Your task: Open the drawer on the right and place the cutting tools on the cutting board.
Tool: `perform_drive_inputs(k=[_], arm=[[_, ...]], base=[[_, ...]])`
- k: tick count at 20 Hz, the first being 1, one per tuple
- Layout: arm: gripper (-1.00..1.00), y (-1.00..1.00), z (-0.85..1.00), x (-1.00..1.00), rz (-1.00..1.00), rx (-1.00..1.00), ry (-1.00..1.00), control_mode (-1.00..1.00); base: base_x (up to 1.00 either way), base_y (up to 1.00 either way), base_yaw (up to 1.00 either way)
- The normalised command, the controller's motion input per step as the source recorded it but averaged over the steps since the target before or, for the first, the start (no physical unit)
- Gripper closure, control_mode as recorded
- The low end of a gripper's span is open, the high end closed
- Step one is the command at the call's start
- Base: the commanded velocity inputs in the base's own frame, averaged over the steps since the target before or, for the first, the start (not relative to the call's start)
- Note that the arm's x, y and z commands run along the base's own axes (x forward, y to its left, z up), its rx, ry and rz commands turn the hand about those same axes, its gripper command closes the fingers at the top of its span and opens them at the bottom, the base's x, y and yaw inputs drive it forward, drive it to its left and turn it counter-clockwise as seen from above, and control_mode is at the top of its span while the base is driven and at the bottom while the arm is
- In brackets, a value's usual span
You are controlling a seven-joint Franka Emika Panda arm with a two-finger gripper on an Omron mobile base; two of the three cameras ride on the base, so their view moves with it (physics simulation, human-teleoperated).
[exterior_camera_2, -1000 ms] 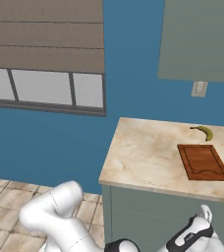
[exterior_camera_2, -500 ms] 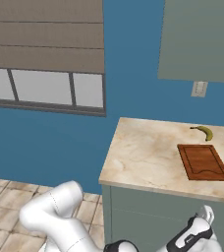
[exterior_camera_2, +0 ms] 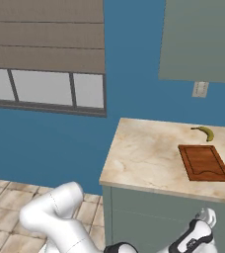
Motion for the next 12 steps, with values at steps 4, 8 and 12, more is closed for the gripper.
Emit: perform_drive_inputs(k=[4,8,12], arm=[[1.00,-0.64,0.00,-0.33,-0.07,0.12,-0.22,-1.00],[1.00,-0.69,0.06,-0.47,-0.07,0.13,-0.26,-1.00],[1.00,-0.71,0.12,-0.66,-0.06,0.13,-0.28,-1.00]], base=[[0.00,0.00,0.00],[0.00,0.00,0.00],[0.00,0.00,0.00]])
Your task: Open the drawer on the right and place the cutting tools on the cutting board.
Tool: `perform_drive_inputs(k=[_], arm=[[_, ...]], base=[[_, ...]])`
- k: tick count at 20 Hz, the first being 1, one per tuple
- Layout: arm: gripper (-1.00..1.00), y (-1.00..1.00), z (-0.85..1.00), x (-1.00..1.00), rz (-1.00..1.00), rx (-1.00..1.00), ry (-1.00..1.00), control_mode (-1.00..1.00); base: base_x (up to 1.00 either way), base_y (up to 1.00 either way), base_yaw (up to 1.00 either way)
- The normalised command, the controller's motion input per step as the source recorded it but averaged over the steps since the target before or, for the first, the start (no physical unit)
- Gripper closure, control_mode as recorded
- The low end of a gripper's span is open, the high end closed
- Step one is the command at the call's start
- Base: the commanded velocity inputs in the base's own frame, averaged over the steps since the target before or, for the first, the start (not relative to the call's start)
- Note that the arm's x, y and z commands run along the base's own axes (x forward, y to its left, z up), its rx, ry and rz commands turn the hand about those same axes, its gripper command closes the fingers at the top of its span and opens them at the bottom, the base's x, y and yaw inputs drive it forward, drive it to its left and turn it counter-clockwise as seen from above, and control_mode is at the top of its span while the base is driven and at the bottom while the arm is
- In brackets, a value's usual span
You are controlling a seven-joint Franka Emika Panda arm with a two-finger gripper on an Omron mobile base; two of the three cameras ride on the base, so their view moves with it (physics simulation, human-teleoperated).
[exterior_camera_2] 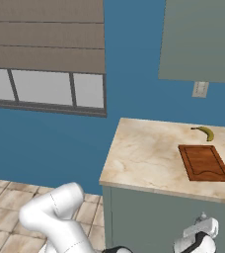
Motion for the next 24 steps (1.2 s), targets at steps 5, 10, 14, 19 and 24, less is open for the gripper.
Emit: perform_drive_inputs(k=[5,10,14,19,24], arm=[[1.00,-0.70,0.16,-0.87,-0.02,0.16,-0.31,-1.00],[1.00,-0.70,0.22,-1.00,-0.01,0.17,-0.34,-1.00],[1.00,-0.71,0.23,-1.00,0.00,0.15,-0.37,-1.00],[1.00,-0.74,0.21,-1.00,0.00,0.15,-0.37,-1.00],[1.00,-0.53,0.20,-1.00,-0.01,0.09,-0.29,-1.00]], base=[[0.00,0.00,0.00],[0.00,0.00,0.00],[0.00,0.00,0.00],[0.00,0.00,0.00],[0.00,0.00,0.00]])
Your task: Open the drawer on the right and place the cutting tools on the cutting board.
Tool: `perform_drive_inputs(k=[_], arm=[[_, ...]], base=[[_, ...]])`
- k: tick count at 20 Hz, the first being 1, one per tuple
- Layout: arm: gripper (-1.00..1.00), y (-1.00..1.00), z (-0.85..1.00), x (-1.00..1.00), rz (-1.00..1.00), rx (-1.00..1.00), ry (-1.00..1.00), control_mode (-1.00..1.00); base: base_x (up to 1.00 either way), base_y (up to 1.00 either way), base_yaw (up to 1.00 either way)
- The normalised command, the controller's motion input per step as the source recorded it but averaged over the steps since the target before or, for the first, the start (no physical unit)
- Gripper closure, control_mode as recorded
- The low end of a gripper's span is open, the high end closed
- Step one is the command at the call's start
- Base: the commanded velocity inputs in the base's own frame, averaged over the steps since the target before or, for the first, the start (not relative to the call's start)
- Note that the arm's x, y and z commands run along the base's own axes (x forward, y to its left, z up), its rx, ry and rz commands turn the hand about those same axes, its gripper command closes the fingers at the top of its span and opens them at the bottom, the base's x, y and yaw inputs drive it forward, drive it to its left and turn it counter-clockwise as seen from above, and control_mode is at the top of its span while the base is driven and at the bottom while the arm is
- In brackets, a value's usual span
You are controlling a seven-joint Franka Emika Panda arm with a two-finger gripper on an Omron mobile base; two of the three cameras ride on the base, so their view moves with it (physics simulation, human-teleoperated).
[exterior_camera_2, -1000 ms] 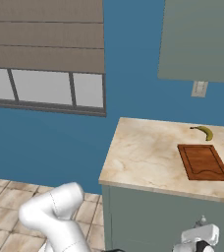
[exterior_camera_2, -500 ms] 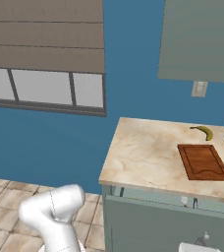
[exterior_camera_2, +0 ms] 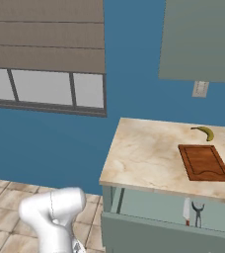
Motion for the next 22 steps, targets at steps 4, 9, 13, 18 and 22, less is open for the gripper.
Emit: perform_drive_inputs(k=[4,9,13,18,22], arm=[[-1.00,-0.07,0.20,-0.99,-0.03,0.00,-0.06,-1.00],[-1.00,0.03,-0.10,-0.97,0.00,-0.13,0.15,-1.00],[-1.00,0.44,-0.46,-1.00,0.01,-0.32,0.35,-1.00],[-1.00,0.43,0.37,-0.79,0.03,-0.25,0.10,-1.00],[-1.00,0.62,1.00,-0.13,0.07,-0.18,-0.01,-1.00]], base=[[0.00,0.00,0.00],[0.00,0.00,0.00],[0.00,0.00,0.00],[0.00,0.00,0.00],[0.00,0.00,0.00]])
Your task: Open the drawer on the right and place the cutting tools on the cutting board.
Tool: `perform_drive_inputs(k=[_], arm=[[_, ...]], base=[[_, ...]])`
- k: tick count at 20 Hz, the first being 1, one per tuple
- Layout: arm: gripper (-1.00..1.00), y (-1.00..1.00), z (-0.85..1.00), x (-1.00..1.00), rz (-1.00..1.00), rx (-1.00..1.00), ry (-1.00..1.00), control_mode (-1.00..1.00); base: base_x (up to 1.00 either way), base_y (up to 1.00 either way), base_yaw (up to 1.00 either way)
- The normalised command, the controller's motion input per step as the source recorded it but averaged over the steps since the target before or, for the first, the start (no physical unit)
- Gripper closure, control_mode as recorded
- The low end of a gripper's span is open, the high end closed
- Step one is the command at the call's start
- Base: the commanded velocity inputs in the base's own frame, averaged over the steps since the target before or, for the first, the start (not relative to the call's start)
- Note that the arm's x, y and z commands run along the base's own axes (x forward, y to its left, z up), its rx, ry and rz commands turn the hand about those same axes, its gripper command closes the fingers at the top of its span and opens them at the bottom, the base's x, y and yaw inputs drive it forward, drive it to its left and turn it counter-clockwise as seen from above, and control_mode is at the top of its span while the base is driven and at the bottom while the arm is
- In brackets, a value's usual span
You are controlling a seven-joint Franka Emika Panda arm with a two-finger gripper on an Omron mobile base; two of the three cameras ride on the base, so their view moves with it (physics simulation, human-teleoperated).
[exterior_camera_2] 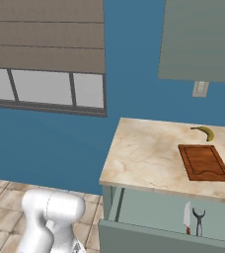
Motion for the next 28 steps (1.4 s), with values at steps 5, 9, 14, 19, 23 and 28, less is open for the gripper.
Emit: perform_drive_inputs(k=[5,9,14,19,23,28], arm=[[-1.00,0.76,1.00,0.17,0.13,-0.20,-0.06,-1.00],[-1.00,0.74,1.00,0.38,0.16,-0.30,-0.11,-1.00],[-1.00,0.58,1.00,0.33,0.16,-0.36,-0.12,-1.00],[-1.00,0.35,1.00,0.29,0.14,-0.38,-0.13,-1.00],[-1.00,0.20,1.00,0.51,0.11,-0.37,-0.09,-1.00],[-1.00,0.11,1.00,0.67,0.08,-0.40,-0.13,-1.00]], base=[[0.00,0.00,0.00],[0.00,0.00,0.00],[0.00,0.00,0.00],[0.00,0.00,0.00],[0.00,0.00,0.00],[0.00,0.00,0.00]])
